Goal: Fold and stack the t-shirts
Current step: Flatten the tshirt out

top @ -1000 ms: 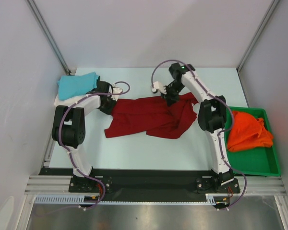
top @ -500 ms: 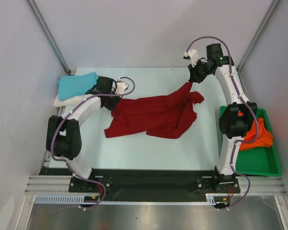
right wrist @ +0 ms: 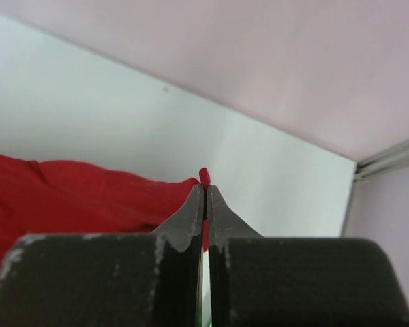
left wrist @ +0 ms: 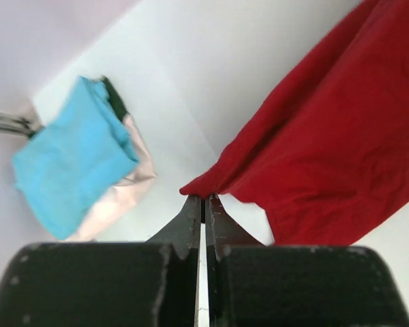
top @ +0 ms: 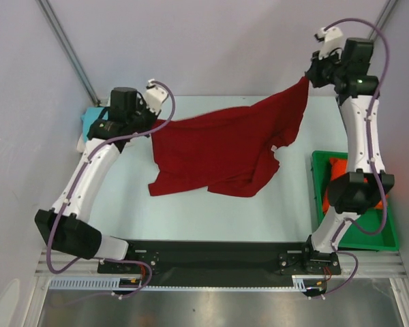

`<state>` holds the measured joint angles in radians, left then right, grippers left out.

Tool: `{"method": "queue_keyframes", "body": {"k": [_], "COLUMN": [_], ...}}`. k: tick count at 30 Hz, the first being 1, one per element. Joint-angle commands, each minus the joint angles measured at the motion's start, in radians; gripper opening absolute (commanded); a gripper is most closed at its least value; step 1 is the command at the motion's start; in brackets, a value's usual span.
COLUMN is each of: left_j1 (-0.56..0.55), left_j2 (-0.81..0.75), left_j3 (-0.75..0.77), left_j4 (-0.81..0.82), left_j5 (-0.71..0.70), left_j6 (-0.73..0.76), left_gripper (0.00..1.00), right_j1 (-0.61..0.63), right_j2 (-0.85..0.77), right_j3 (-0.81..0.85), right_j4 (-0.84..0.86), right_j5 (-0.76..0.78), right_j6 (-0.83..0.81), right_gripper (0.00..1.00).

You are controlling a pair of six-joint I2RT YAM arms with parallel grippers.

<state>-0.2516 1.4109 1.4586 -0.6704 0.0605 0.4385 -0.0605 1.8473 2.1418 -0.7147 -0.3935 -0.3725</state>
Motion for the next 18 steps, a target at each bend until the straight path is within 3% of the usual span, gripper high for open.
{"method": "queue_keyframes", "body": {"k": [1, 8, 18], "left_j1": [-0.005, -0.005, -0.006], "left_j2": [-0.101, -0.09, -0.17], "left_j3": [0.13, 0.491, 0.566], "left_j4": [-0.017, -0.159, -0.112], "left_j5": [-0.03, -0.056, -0.111], "left_j6": [0.019, 0.054, 0.077], "left_gripper": [0.0, 0.0, 0.0], "right_j1": [-0.004, -0.004, -0.009], "right_j2": [-0.187, -0.434, -0.58], "right_j3": [0.061, -0.017, -0.004], "right_j4": [0.101, 0.158, 0.213], "right_j5": [0.039, 0.087, 0.165], "right_j6": [0.115, 0.142, 0.132], "right_gripper": [0.0, 0.0, 0.0]}}
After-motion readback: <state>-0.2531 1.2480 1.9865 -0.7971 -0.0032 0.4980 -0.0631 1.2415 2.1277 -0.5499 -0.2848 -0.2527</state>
